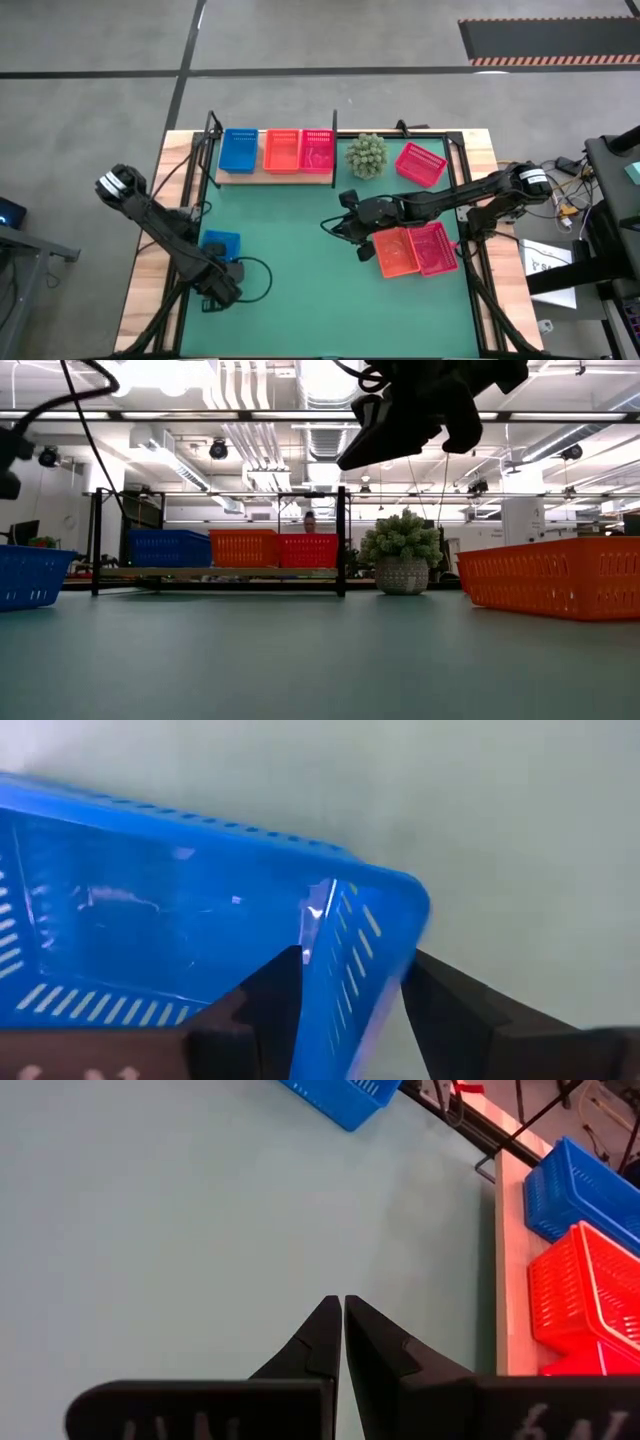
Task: Stack baskets on shelf by color
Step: Stack the blue bin on the blue bin on the shelf
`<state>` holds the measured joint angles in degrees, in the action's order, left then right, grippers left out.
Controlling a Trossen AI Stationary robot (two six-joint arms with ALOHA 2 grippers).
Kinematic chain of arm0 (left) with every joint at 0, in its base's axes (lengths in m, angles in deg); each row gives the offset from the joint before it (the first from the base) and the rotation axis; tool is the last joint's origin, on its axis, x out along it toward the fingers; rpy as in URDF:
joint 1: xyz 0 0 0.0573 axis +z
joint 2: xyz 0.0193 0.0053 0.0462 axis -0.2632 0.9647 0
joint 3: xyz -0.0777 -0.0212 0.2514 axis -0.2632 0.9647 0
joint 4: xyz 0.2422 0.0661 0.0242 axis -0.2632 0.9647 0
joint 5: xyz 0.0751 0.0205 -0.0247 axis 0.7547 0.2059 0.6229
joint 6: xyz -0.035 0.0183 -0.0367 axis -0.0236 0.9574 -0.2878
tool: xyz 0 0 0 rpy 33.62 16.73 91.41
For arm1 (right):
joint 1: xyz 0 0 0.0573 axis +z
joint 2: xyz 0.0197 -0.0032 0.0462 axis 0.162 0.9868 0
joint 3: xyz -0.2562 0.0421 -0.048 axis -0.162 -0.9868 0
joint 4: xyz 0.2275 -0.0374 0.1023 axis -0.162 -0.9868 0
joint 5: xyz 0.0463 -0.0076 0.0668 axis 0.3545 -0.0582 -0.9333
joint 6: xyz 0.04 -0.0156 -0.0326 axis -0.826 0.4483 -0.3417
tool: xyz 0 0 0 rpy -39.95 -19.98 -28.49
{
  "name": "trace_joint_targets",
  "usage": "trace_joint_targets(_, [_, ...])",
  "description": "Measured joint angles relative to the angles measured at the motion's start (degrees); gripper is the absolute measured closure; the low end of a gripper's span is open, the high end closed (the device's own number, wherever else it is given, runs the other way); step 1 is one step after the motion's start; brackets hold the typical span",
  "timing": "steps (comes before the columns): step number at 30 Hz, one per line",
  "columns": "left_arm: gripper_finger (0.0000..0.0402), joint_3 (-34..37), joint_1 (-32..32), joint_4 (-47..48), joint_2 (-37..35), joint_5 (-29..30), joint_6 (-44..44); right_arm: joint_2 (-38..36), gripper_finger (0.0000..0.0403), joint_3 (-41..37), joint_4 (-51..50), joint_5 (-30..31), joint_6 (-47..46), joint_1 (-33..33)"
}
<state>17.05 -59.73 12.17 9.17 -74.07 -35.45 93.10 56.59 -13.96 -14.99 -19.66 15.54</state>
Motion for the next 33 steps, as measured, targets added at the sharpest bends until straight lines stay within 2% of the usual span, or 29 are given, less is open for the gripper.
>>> trace_joint_targets(3, [0.0259, 0.7, 0.0, -1.1, 0.3, 0.0, -1.0, 0.0, 0.0392, 0.0, -0.1, 0.0, 0.1, 0.0])
trace_joint_targets(6, [0.0287, 0.2, 0.0, -1.4, 0.6, 0.0, -0.9, 0.0, 0.0392, -0.1, -0.1, 0.0, 0.1, 0.0])
trace_joint_targets(11, [0.0382, -1.4, 0.3, -1.1, 0.7, -0.5, -1.4, 0.0, 0.0392, -0.1, -0.1, 0.0, 0.5, 0.0])
trace_joint_targets(18, [0.0401, -11.0, 2.7, 5.8, 0.7, -0.6, -3.9, 0.0, 0.0392, -0.1, -1.0, 0.0, 1.1, -0.1])
trace_joint_targets(21, [0.0401, -17.2, 4.1, 9.9, 0.7, 2.6, -3.9, 0.0, 0.0392, -0.2, -1.4, 0.0, 1.4, -0.1])
trace_joint_targets(26, [0.0401, -27.1, 6.5, 16.0, 0.7, 12.6, -1.2, -0.5, 0.0392, -0.2, -5.3, 0.0, 2.1, -0.1])
trace_joint_targets(30, [0.0401, -32.8, 9.2, 18.9, 0.7, 22.7, 7.6, -2.2, 0.0392, -0.3, -9.9, -0.6, 0.8, -0.8])
trace_joint_targets(33, [0.0401, -35.2, 12.7, 21.4, 0.7, 29.1, 15.4, -4.0, 0.0392, -1.3, -10.8, -4.5, -0.5, -1.8])
